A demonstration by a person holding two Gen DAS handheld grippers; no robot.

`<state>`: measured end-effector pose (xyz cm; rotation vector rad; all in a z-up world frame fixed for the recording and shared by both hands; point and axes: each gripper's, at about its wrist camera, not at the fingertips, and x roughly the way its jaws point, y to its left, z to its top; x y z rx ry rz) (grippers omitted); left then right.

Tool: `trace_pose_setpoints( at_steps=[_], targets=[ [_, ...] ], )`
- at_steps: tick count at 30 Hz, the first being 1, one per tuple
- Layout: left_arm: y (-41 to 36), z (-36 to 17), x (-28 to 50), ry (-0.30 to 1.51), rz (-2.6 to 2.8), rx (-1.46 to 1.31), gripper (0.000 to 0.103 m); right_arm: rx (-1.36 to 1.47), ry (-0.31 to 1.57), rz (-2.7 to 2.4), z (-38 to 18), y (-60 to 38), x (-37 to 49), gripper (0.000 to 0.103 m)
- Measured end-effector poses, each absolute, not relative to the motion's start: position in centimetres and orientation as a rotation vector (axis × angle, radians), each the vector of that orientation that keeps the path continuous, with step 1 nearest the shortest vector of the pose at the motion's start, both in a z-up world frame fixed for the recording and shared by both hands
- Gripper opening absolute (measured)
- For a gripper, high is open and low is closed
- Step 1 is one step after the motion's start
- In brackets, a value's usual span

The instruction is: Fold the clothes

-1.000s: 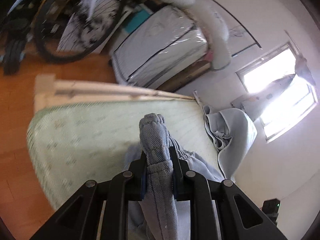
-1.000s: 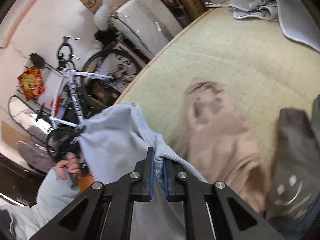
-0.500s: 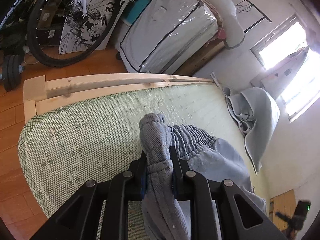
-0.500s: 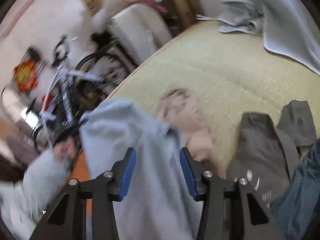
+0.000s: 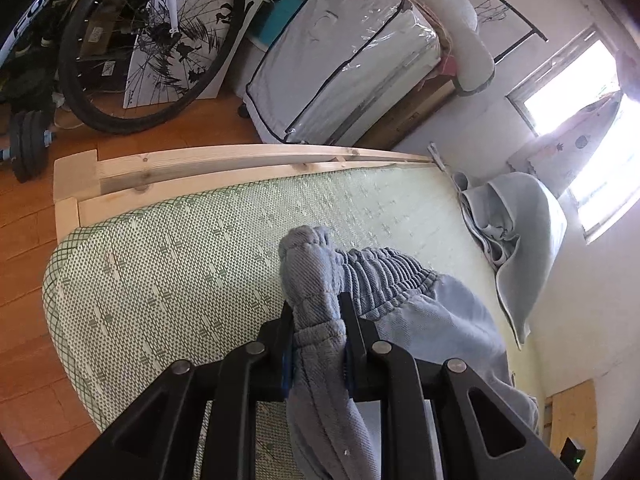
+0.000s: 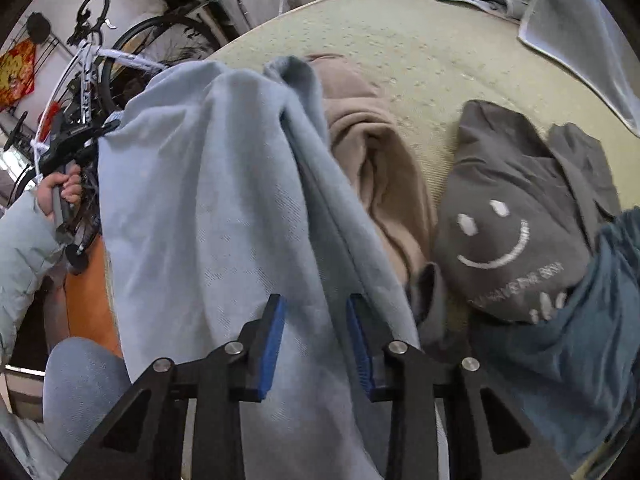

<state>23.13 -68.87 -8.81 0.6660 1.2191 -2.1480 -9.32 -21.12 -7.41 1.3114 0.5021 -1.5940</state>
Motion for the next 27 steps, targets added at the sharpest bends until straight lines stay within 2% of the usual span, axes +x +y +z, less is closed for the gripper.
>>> trace_pose_setpoints(
  at_steps=[1,2,3,5,12,16,19,20,21,23,27],
  targets=[
    [-68.9,-8.9,23.2,1.223,-2.144,0.664,0.019,1.313,0.524,-1.584,-7.8,-21.5,-9.2,0.031],
    [-68.9,-9.0,23.2,1.227,-2.139,0.663,0.019,1.308,0.551,-1.571,-8.0,-21.8,-8.9,0.01],
    [-69.0,-9.1,23.2,1.232,-2.135,0.662,0.019,1.303,0.58,-1.56,-8.0,-22.1,-8.7,0.003],
    [-69.0,-9.2,23.3,1.244,-2.128,0.661,0.019,1.279,0.668,-1.547,-6.8,-22.3,-8.6,0.0],
    [-68.8,-9.1,22.7,1.212,-2.131,0.693,0.019,1.173,0.878,-1.627,-0.9,-23.2,-11.1,0.0],
    [-69.2,-9.6,22.6,1.23,-2.11,0.717,0.021,1.225,1.043,-1.674,-3.8,-23.9,-12.3,0.002],
    [-69.9,-9.7,22.5,1.268,-2.116,0.746,0.025,1.252,0.962,-1.796,-3.3,-22.1,-13.5,0.006],
    [-70.2,-9.8,22.4,1.283,-2.113,0.753,0.029,1.242,0.922,-1.805,-2.9,-21.7,-13.0,0.013],
    [-70.5,-9.7,22.5,1.293,-2.113,0.75,0.032,1.232,0.882,-1.814,-2.6,-21.2,-12.4,0.028],
    [-71.1,-9.5,22.5,1.311,-2.113,0.737,0.041,1.212,0.805,-1.825,-2.0,-20.4,-11.3,0.044],
    [-71.7,-9.5,21.4,1.322,-2.131,0.745,0.041,1.214,0.735,-1.777,-2.7,-18.7,-7.7,0.044]
  ],
)
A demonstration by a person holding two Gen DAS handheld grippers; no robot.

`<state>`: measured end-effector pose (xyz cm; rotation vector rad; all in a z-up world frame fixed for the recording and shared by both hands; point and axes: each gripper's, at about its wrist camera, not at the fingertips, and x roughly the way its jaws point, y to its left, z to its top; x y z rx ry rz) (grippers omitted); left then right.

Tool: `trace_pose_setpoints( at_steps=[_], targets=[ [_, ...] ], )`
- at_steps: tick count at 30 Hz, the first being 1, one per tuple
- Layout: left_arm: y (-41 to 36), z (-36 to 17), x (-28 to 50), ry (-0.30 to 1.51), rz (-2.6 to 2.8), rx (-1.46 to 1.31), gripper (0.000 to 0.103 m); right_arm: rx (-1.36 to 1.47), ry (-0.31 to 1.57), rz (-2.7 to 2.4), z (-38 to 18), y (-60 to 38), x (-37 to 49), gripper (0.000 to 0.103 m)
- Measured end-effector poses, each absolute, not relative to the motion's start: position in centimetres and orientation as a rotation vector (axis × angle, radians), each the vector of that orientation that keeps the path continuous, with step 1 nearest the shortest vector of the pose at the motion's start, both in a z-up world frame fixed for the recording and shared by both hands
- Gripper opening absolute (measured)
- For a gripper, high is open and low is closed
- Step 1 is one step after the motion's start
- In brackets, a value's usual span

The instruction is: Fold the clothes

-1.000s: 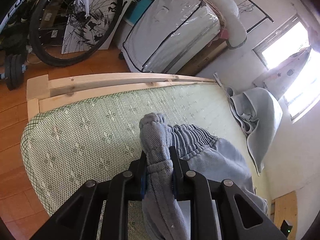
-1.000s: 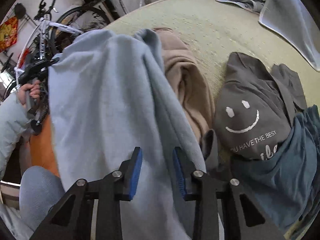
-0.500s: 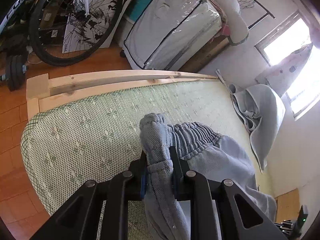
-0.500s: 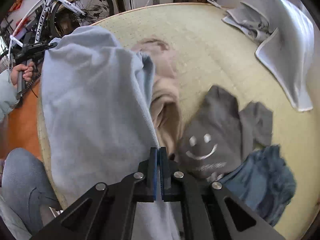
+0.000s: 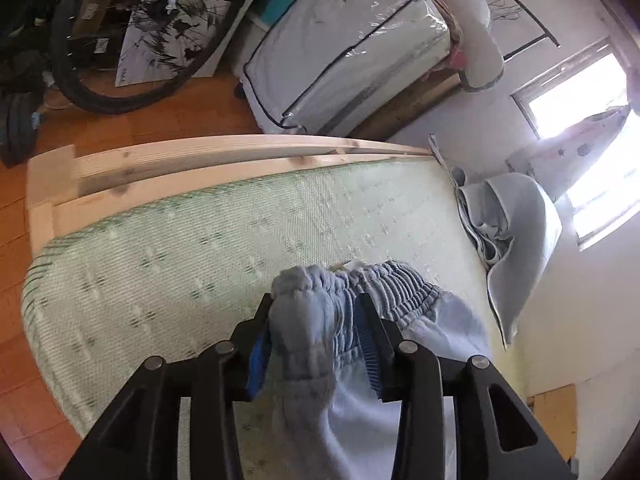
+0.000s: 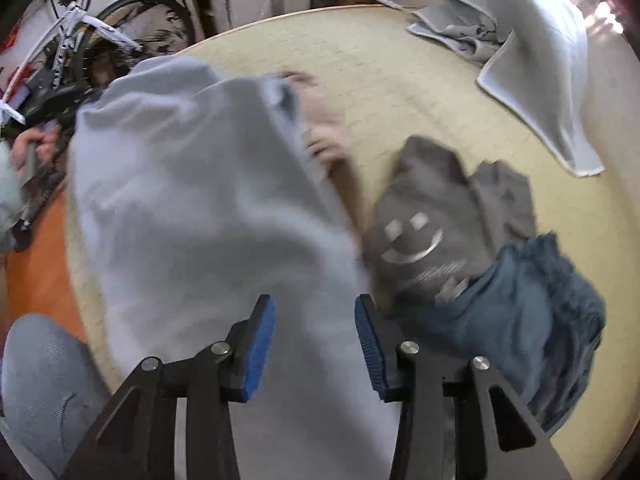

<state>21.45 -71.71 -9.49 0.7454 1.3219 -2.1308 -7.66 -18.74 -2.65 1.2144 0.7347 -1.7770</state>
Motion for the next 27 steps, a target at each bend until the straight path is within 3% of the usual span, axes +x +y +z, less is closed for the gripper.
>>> trace_pose_setpoints(
  at_steps=[2,14,18,27],
  targets=[
    [-71.6,-9.2,20.0,1.284,-2.132,0.798,0.019,1.232,0.694,-1.766,-2.9,-18.3,-6.1,0.044],
    [-64.5,7.7,8.3,1.03,-2.667,0.757,0.015,1.225,0.487,-1.828,-0.5,-15.9,-3.6,0.044],
    [-63.1,10.9,8.9,0.935,-2.875,0.632,0.016,1.212,0.478,-1.833,0.4,-15.0,-3.6,0.044],
    [-72.7,-8.1,17.7,1.186,-2.291,0.854,0.018,1.206,0.458,-1.858,1.4,-12.6,-3.2,0.044]
  ],
)
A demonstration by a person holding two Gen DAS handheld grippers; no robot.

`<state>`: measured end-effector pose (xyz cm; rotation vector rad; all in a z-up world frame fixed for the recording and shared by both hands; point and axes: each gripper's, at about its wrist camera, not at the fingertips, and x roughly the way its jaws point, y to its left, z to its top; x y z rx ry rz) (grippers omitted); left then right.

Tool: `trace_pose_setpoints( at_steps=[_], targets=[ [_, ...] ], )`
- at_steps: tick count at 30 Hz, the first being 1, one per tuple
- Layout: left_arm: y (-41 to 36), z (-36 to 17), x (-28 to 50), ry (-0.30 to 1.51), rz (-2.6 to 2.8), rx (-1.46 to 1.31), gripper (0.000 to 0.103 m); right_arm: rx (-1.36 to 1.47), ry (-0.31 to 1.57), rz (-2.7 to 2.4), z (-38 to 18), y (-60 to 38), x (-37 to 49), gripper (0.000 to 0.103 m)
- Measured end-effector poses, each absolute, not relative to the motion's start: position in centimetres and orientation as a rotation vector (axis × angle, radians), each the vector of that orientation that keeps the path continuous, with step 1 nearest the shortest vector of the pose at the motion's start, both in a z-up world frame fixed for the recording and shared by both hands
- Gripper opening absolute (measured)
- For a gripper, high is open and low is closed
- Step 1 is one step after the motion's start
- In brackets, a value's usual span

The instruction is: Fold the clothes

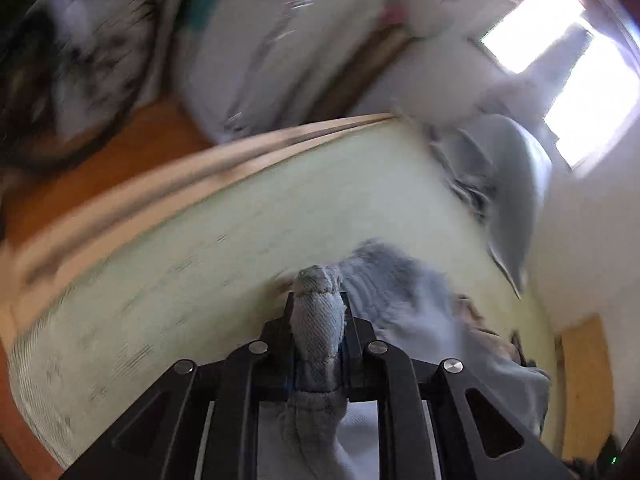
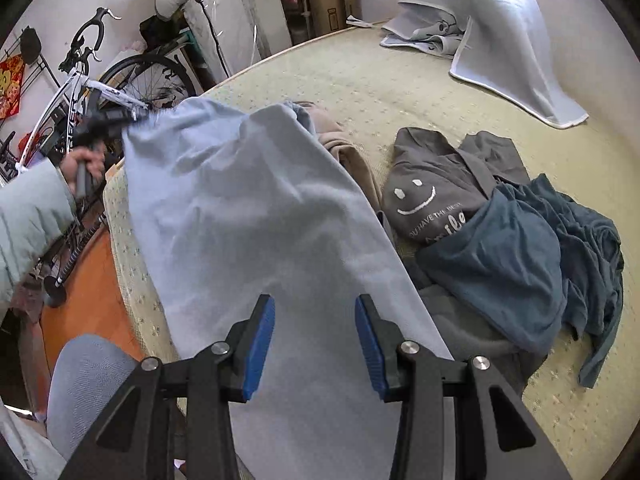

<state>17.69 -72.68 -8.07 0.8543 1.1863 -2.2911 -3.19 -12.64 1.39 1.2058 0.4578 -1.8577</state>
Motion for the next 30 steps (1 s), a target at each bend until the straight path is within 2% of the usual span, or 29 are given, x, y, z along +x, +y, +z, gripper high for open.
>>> trace_pose_setpoints(
  at_steps=[1,2,3,4,5,8,11,17,19,22,25,30],
  targets=[
    [-72.8,-8.8,18.6,1.238,-2.283,0.826,0.023,1.207,0.465,-1.857,1.4,-12.6,-3.0,0.044],
    [-73.0,-9.3,19.4,1.285,-2.276,0.799,0.036,1.208,0.471,-1.857,1.4,-12.5,-2.9,0.044],
    [-73.1,-9.8,20.1,1.321,-2.268,0.778,0.045,1.208,0.471,-1.858,1.4,-12.4,-2.7,0.044],
    [-73.1,-10.0,20.6,1.338,-2.262,0.77,0.061,1.207,0.467,-1.861,1.5,-12.3,-2.6,0.044],
    [-73.1,-10.0,21.0,1.356,-2.259,0.764,0.071,1.206,0.462,-1.864,1.5,-12.2,-2.5,0.044],
    [-72.1,-10.8,23.2,1.41,-2.239,0.724,0.079,1.202,0.442,-1.869,1.6,-12.1,-1.9,0.044],
    [-71.0,-11.3,23.8,1.477,-2.249,0.719,0.082,1.196,0.428,-1.869,1.6,-12.3,-1.1,0.044],
    [-68.9,-13.0,20.6,1.476,-2.262,0.894,0.083,1.187,0.394,-1.867,1.7,-12.3,0.3,0.044],
    [-68.7,-13.3,19.4,1.488,-2.258,0.898,0.083,1.177,0.388,-1.865,1.8,-12.1,0.9,0.045],
    [-68.4,-13.1,18.0,1.467,-2.219,0.884,0.089,1.155,0.377,-1.857,1.7,-11.8,2.0,0.046],
    [-67.9,-12.6,16.9,1.409,-2.177,0.895,0.088,1.138,0.387,-1.829,-0.1,-12.4,4.2,0.048],
    [-67.3,-11.6,16.6,1.369,-2.125,0.898,0.053,1.093,0.545,-1.74,-5.3,-15.1,9.6,0.049]
  ],
)
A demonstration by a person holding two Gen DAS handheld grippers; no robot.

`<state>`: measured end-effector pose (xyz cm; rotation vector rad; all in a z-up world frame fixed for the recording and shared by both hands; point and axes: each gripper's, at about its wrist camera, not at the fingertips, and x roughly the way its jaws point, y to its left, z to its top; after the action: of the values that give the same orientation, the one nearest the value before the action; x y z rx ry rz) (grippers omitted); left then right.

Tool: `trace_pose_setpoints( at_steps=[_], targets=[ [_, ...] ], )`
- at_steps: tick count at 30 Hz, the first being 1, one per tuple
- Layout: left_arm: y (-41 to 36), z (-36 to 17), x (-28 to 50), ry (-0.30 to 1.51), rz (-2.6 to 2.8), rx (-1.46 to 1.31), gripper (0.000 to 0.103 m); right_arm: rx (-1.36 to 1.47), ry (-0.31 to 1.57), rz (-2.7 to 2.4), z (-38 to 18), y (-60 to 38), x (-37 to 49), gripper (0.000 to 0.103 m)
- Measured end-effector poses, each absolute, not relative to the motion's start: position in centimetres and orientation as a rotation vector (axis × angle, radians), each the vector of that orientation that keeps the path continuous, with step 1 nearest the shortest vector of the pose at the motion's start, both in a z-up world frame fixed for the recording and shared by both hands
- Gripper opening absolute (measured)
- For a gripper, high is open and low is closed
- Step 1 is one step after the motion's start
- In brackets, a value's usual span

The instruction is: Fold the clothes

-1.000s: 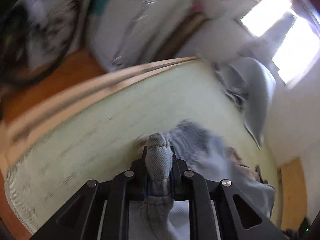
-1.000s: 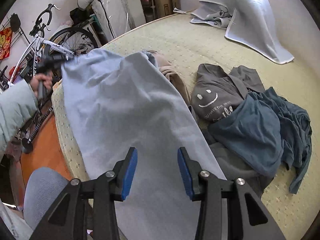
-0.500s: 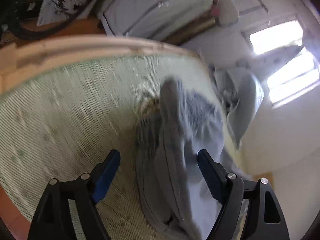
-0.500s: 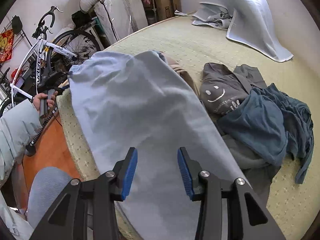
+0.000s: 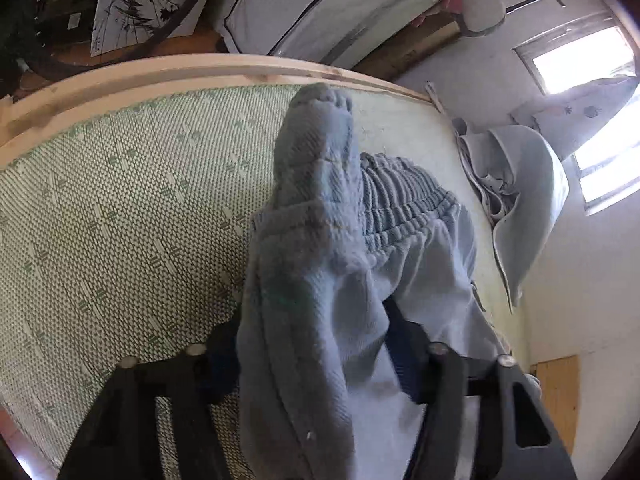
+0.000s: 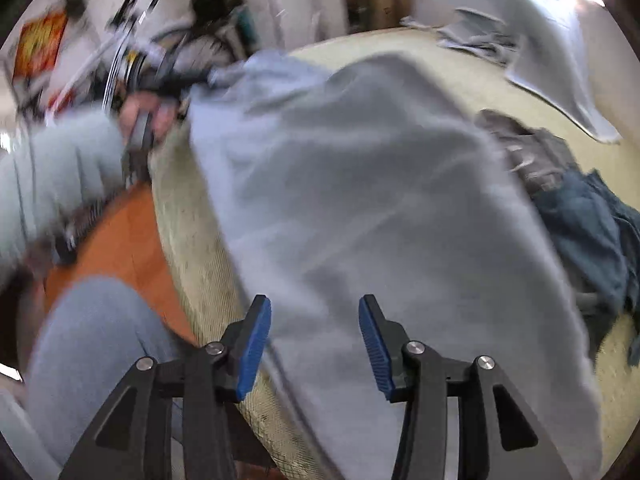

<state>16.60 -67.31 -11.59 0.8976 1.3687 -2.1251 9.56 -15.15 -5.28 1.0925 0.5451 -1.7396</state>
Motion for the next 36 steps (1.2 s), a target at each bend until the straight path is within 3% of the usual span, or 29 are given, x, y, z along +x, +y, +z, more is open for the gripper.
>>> trace_pose_setpoints(
  at_steps=[2,7,13,18,22,24,28,29,30,32,36],
  targets=[
    [-67.2,-11.0,16.6,1.387,-2.131,0.878,0.036,1.072,0.608,-1.699,-7.3,-16.1,11.4,0.049],
    [-67.6,-8.6,17.3,1.398,-2.139,0.786,0.022,1.005,0.802,-1.637,-11.0,-18.0,14.6,0.048],
    [-68.1,-5.5,19.9,1.354,-2.174,0.706,0.019,0.932,0.927,-1.642,-12.6,-18.0,15.7,0.045],
    [-68.0,-3.3,24.5,1.326,-2.188,0.626,0.018,0.969,0.991,-1.561,-12.4,-17.1,16.0,0.012],
    [-68.6,-6.2,27.3,1.236,-2.111,0.707,0.019,0.983,1.011,-1.506,-12.3,-15.8,16.5,0.009],
    [-68.9,-8.9,27.9,1.235,-2.046,0.771,0.022,0.999,0.972,-1.502,-12.2,-15.2,16.5,0.011],
    [-69.2,-11.4,30.3,1.402,-2.008,0.665,0.038,1.058,0.874,-1.536,-11.6,-13.9,16.0,0.014],
    [-69.2,-11.4,31.0,1.434,-2.008,0.626,0.044,1.072,0.838,-1.548,-11.2,-13.4,15.8,0.019],
    [-69.2,-11.1,31.8,1.447,-2.009,0.585,0.05,1.074,0.782,-1.568,-10.5,-12.6,15.4,0.034],
    [-69.2,-10.5,33.4,1.471,-2.01,0.502,0.079,1.075,0.669,-1.605,-9.1,-10.8,14.8,0.049],
    [-69.1,-7.7,37.1,1.483,-1.996,0.307,0.085,1.066,0.467,-1.675,-6.7,-7.2,13.3,0.051]
  ],
)
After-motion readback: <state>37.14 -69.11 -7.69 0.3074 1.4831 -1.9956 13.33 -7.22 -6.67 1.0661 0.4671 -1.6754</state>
